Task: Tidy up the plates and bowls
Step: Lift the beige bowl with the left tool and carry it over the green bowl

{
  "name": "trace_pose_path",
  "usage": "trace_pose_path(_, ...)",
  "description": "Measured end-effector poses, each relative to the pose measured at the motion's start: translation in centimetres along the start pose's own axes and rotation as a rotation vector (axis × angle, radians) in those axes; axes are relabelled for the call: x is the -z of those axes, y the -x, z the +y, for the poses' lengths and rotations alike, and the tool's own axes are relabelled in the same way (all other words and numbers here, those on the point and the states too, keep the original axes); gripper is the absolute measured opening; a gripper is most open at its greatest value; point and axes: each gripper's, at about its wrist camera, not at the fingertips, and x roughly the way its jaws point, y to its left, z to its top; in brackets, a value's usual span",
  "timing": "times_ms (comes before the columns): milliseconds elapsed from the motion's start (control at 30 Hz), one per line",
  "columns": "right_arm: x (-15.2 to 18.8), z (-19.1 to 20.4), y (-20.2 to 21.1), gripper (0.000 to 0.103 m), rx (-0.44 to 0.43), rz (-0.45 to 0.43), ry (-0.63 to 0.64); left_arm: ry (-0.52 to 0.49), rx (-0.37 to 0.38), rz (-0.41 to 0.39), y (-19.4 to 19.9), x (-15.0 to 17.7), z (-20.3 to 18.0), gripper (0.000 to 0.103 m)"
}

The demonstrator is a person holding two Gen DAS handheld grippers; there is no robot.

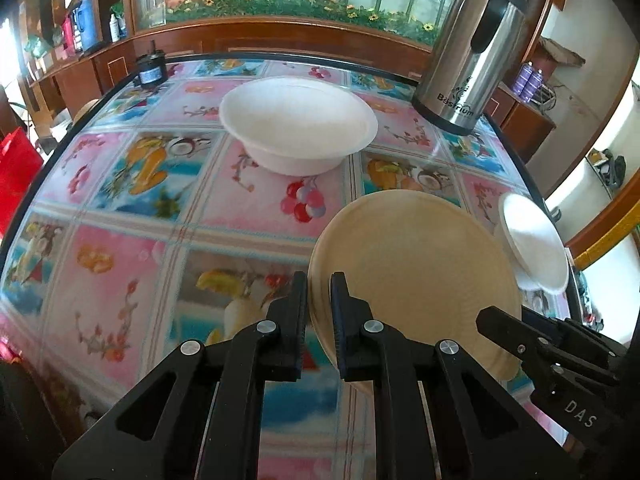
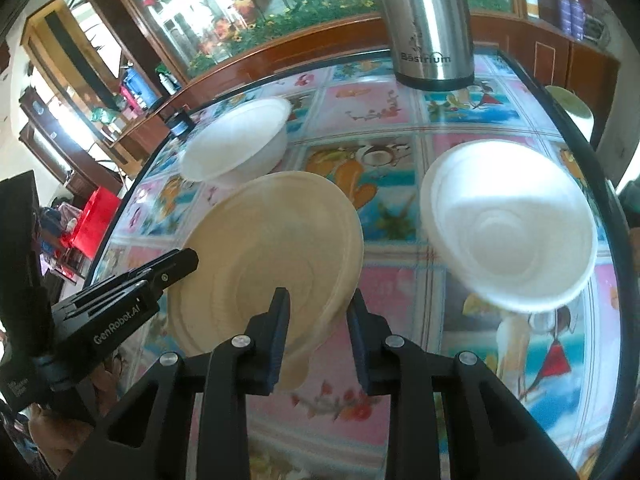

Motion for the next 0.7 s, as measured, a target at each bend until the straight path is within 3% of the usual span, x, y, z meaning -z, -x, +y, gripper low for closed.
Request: trace_pose_path(700,5.1,7.3,2.5,0.031,-0.035,-0.010,0.099,0.010,-0.061,-0.098,8.6,5.7,4.8,0.011)
